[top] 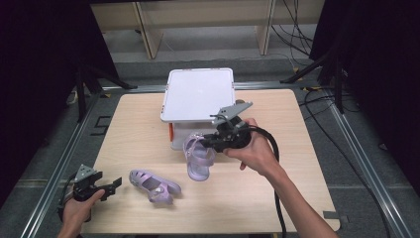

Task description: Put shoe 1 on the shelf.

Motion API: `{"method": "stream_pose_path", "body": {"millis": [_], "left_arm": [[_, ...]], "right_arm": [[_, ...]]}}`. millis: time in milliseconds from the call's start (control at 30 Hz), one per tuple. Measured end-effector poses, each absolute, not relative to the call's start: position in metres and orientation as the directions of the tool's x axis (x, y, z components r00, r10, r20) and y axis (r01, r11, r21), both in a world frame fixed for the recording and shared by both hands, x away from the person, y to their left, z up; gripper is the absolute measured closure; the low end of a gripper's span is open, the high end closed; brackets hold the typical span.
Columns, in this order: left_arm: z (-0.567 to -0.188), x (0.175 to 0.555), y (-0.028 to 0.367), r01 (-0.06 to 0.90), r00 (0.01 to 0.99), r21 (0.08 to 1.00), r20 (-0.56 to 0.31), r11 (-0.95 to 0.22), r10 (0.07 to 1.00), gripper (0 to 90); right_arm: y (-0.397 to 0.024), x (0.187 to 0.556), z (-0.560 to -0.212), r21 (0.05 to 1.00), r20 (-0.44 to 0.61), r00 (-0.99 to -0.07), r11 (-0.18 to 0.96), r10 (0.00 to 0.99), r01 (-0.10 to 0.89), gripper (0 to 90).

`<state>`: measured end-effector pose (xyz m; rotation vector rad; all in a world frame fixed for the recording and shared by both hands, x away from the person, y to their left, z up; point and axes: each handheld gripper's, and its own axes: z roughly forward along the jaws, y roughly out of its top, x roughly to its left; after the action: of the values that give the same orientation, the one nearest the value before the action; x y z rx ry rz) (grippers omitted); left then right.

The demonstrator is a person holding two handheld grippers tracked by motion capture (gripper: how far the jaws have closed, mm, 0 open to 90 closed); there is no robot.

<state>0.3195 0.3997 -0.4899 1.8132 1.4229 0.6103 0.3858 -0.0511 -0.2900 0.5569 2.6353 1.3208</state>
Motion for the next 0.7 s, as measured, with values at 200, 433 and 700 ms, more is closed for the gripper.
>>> {"method": "stream_pose_path", "body": {"millis": [200,433,700], "left_arm": [[-0.491,0.320,0.400,0.602,0.275,0.791,-0.081,-0.106,0.958,15.1],[-0.490,0.320,0.400,0.604,0.276,0.790,-0.081,-0.107,0.958,15.1],[-0.490,0.320,0.400,0.607,0.272,0.789,-0.096,-0.093,0.957,15.1]], "right_arm": [[-0.037,0.395,-0.265,0.796,0.039,-0.927,0.549,0.374,0.255,81.8],[-0.024,0.413,-0.240,0.797,0.040,-0.923,0.544,0.383,0.261,81.8],[-0.014,0.441,-0.222,0.805,0.043,-0.907,0.523,0.419,0.280,81.7]]}}
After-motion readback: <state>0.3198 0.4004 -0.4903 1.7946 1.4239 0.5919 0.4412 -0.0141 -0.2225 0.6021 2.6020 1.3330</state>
